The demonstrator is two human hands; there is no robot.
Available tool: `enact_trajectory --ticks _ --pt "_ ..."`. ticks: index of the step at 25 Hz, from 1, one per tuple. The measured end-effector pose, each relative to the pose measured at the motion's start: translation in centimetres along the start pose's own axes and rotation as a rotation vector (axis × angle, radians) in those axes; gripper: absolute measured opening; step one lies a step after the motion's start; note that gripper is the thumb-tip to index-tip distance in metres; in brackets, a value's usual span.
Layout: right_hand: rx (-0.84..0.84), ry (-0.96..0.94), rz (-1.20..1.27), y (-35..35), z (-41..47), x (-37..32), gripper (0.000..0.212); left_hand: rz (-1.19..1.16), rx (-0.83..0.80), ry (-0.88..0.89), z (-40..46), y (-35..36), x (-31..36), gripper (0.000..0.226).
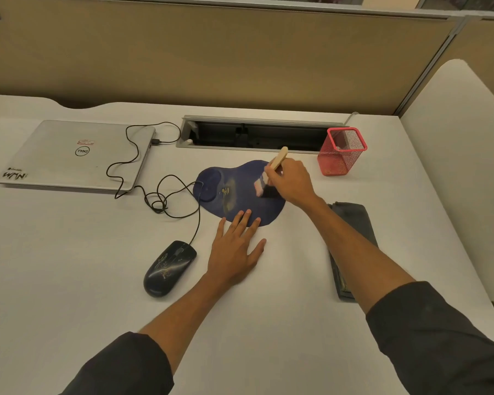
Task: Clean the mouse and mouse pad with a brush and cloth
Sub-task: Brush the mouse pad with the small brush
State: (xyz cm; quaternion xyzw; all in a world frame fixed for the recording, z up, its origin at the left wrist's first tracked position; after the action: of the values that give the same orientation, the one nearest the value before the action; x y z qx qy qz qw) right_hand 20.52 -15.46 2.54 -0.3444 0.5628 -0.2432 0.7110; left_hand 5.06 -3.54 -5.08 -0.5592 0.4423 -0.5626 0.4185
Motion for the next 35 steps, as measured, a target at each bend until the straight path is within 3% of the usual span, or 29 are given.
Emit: enact_trajectory --ticks 3,6,8,10,13,15,19,22,25,27,30,35 --pt "0.063 -0.056 -0.262 -1.2 0.4 -0.1 0.033 -0.013 0.013 0.004 -0.1 0.0 0.1 0.06" --pt "0.095 -0.138 -0.146 -1.1 0.8 -1.8 0.032 -0.016 0.017 0.007 0.0 0.0 0.0 0.06" --pt "-0.001 -0.145 -0.274 -0.1 0.7 -2.0 0.033 -0.02 0.021 0.009 -0.1 -0.1 0.0 0.06" --pt "0.052 -0.181 -0.36 -0.8 1.1 -2.2 0.032 -0.015 0.018 0.005 0.0 -0.1 0.1 0.06" --pt "0.045 -0.204 -0.216 -0.5 1.1 -2.8 0.034 -0.01 0.019 0.003 0.0 0.0 0.0 0.061" --pt "-0.044 -0.174 -0.274 0.2 1.0 -2.7 0.035 -0.009 0.018 0.007 0.0 0.0 0.0 0.061" --pt "0.043 -0.22 -0.278 -1.5 2.5 -3.6 0.031 -0.01 0.026 0.006 0.1 -0.1 0.1 0.061" --pt "-0.066 -0.206 -0.264 0.5 1.3 -3.9 0.034 -0.007 0.026 0.002 -0.3 0.0 -0.2 0.061" --pt "0.029 -0.214 -0.326 -0.8 1.8 -4.2 0.031 -0.007 0.02 0.0 -0.5 0.2 -0.1 0.062" --pt "0.075 -0.251 -0.243 -1.2 2.2 -4.9 0.031 -0.009 0.023 0.0 -0.2 0.0 -0.1 0.061" --pt "-0.055 -0.191 -0.313 0.1 1.7 -3.8 0.034 -0.007 0.027 0.006 0.3 -0.3 0.1 0.061" --pt "0.065 -0.288 -0.274 -0.9 1.6 -4.9 0.031 -0.002 0.017 -0.004 0.1 0.1 0.0 0.062"
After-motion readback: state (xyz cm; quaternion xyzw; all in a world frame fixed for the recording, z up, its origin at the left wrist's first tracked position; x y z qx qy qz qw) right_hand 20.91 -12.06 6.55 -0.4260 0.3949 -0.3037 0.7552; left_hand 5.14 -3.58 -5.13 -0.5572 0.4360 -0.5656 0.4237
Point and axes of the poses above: each hand's wrist, its own z-axis towards the middle knuckle, its own y-axis out of the palm, x = y × z, the point moved 8 cm from there along z, towards the middle knuckle, and after that the axes turned 6 degrees about -y, right-handed, at the moved point
